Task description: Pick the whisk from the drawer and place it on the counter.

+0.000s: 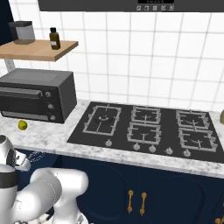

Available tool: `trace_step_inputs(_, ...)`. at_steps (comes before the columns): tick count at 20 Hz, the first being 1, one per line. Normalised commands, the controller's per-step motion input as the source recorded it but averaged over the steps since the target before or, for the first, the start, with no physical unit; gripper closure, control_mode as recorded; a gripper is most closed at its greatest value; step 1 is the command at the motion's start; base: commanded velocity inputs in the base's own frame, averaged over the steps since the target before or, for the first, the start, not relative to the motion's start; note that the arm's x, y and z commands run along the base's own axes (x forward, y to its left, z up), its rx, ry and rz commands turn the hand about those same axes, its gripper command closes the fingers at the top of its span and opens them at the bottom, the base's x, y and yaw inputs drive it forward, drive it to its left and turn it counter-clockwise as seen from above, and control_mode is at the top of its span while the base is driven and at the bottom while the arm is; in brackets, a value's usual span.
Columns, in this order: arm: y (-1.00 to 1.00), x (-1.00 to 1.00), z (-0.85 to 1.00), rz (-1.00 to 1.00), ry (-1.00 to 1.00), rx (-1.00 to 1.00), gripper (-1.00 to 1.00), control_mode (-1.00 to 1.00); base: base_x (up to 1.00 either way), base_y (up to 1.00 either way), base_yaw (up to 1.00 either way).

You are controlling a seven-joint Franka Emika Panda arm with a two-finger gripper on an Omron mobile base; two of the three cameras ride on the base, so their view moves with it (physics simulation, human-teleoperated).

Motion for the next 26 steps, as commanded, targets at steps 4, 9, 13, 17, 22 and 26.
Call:
trace_step_inputs(4, 0.0, -0.26, -0.5, 0.0, 0.05, 0.02, -1.0, -1.0, 0.0, 0.0, 0.0)
trace_step_inputs(9, 0.04, -0.46, -0.45, 0.0, 0.08, 0.0, -1.0, -1.0, 0.0, 0.0, 0.0)
trace_step_inputs(13, 0.06, -0.44, -0.16, 0.0, 0.07, 0.0, -1.0, -1.0, 0.0, 0.0, 0.0)
trace_step_inputs(17, 0.08, -0.44, 0.0, 0.0, 0.1, 0.0, -1.0, -1.0, 0.0, 0.0, 0.0)
trace_step_inputs(22, 0.26, -0.58, 0.0, 0.0, 0.12, -0.01, -1.0, -1.0, 0.0, 0.0, 0.0)
trace_step_inputs(26, 0.21, -0.46, 0.0, -0.01, 0.05, -0.01, -1.0, -1.0, 0.0, 0.0, 0.0)
